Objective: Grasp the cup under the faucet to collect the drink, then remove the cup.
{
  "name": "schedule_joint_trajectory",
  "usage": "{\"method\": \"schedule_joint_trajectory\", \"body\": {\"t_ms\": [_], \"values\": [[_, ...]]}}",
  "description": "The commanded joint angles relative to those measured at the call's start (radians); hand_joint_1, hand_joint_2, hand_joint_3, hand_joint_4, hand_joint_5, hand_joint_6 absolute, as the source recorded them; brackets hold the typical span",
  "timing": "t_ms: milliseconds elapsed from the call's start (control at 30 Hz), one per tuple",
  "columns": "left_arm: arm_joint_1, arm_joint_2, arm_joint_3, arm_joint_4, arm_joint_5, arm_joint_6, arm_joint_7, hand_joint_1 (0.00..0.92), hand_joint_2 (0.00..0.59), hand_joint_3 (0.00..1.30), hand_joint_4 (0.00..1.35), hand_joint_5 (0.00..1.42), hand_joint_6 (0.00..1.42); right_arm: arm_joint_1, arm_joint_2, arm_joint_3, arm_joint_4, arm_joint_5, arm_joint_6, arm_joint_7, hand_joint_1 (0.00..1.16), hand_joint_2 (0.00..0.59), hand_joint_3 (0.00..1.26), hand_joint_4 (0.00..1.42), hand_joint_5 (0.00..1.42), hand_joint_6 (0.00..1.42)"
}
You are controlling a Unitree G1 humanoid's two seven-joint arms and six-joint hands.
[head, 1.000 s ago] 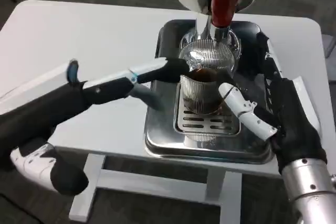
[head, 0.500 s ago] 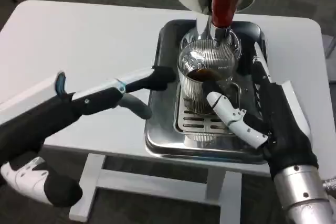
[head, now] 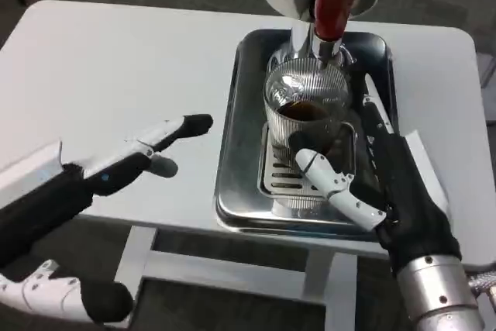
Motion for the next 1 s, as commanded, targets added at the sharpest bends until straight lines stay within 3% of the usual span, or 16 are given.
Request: {"method": "schedule_joint_trajectory", "body": {"t_ms": [33, 400, 600, 1000], "values": [[0.060, 0.030, 0.022, -0.058, 0.124, 0.002, 0.072, 0.000, 0.026, 0.00, 0.00, 0.00, 0.19, 0.006, 0.003, 0.004, 0.007, -0.003, -0.020, -0.008, 0.54, 0.269, 0.00, 0.00, 0.00, 0.00], [0.122, 0.086, 0.041, -0.095, 0.334, 0.076, 0.205, 0.000, 0.038, 0.00, 0.00, 0.00, 0.15, 0.003, 0.026, 0.053, 0.023, -0.043, -0.012, -0.032, 0.54, 0.268, 0.00, 0.00, 0.00, 0.00], [0.159, 0.120, 0.051, -0.081, 0.334, 0.092, 0.221, 0.000, 0.042, 0.00, 0.00, 0.00, 0.15, -0.013, 0.051, 0.080, 0.067, -0.081, -0.011, -0.073, 0.54, 0.268, 0.00, 0.00, 0.00, 0.00], [0.198, 0.148, 0.053, -0.089, 0.306, 0.095, 0.215, 0.000, 0.059, 0.00, 0.00, 0.00, 0.15, -0.075, 0.103, 0.082, 0.188, -0.183, -0.051, -0.265, 0.54, 0.276, 0.00, 0.00, 0.00, 0.00]]}}
